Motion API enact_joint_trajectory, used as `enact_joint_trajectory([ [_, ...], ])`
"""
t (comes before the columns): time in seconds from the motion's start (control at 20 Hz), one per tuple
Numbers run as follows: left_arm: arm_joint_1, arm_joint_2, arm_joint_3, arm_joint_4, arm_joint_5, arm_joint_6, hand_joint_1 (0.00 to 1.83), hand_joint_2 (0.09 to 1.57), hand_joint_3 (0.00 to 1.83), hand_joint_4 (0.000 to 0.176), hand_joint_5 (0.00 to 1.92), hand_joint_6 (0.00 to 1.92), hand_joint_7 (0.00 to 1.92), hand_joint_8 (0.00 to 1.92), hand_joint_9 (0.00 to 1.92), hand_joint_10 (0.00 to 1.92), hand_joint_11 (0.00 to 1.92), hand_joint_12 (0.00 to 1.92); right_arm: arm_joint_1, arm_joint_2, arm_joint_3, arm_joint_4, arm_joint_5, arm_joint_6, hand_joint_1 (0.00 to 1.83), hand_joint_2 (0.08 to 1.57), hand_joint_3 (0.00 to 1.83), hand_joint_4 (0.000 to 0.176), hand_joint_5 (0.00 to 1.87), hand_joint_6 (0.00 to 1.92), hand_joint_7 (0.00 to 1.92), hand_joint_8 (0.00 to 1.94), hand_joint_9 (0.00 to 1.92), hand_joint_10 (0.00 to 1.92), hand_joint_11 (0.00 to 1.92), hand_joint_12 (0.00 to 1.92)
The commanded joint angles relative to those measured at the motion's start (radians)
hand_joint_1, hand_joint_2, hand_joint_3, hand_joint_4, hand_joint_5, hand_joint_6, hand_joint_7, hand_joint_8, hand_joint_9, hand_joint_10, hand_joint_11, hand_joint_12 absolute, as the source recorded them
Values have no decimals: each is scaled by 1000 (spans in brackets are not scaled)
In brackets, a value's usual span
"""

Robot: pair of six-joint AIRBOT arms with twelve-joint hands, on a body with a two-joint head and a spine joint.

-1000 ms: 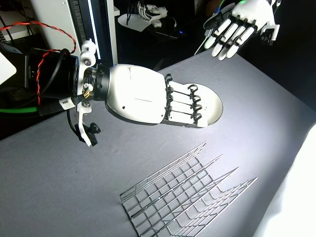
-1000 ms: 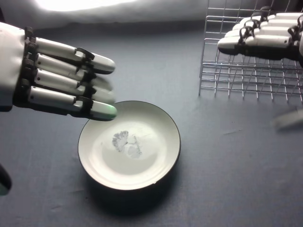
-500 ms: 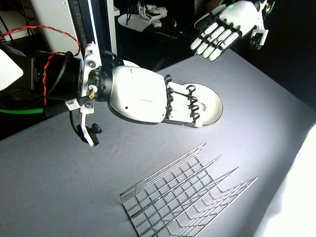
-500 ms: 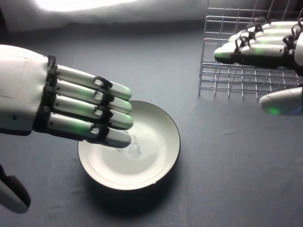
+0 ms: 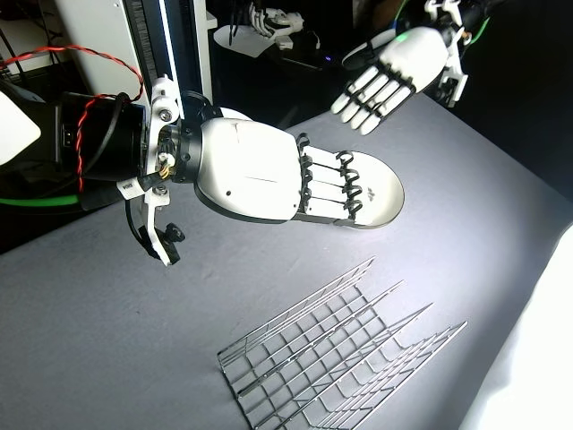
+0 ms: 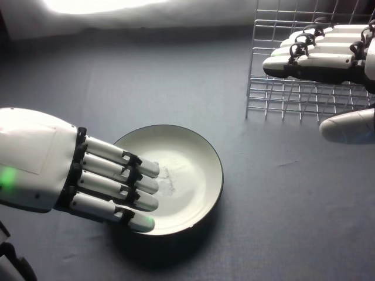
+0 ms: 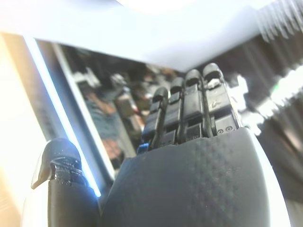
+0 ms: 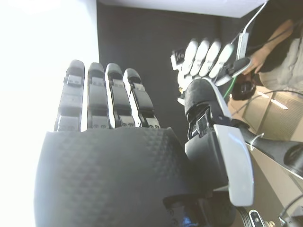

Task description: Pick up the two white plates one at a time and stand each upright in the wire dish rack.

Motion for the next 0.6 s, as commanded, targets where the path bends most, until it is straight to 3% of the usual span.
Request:
enact_joint_trajectory([
  [0.0, 7, -2, 15, -92, -21, 22, 0, 1052, 1, 0, 0, 0, 0, 0, 0, 0, 0, 0, 7, 3, 2, 45, 92, -1, 0, 1372, 0, 0, 0, 0, 0, 0, 0, 0, 0, 0],
  [0.25, 59, -66, 107, -39, -26, 67, 0, 1063, 4, 0, 0, 0, 0, 0, 0, 0, 0, 0, 4, 1, 2, 44, 98, -2, 118, 1205, 0, 0, 0, 0, 0, 0, 0, 0, 0, 0],
  [0.55, 46, -144, 192, 31, -33, 68, 0, 1070, 8, 0, 0, 0, 0, 0, 0, 0, 0, 0, 4, -1, 2, 44, 105, -6, 218, 1182, 0, 0, 0, 0, 0, 0, 0, 0, 0, 0],
])
